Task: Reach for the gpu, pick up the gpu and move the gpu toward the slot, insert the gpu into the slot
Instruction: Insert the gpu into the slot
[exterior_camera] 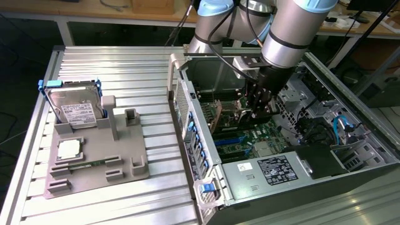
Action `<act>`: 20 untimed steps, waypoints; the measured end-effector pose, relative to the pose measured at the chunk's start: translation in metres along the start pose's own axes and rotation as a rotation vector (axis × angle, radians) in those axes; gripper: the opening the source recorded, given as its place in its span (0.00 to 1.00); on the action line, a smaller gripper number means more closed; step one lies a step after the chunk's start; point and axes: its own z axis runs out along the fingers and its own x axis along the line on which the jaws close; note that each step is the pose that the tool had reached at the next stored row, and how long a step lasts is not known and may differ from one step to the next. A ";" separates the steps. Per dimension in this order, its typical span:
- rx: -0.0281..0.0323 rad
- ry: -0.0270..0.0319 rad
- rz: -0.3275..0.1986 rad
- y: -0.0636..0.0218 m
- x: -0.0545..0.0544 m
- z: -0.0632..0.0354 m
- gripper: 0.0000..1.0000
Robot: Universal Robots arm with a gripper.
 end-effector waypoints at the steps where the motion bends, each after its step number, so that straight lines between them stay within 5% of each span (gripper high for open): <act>1: 0.0000 -0.0001 0.000 0.0000 0.000 0.0000 0.27; 15: 0.0001 0.0000 0.000 0.0017 0.001 0.0084 0.27; 20: 0.0002 -0.0002 0.000 0.0121 0.001 0.0116 0.27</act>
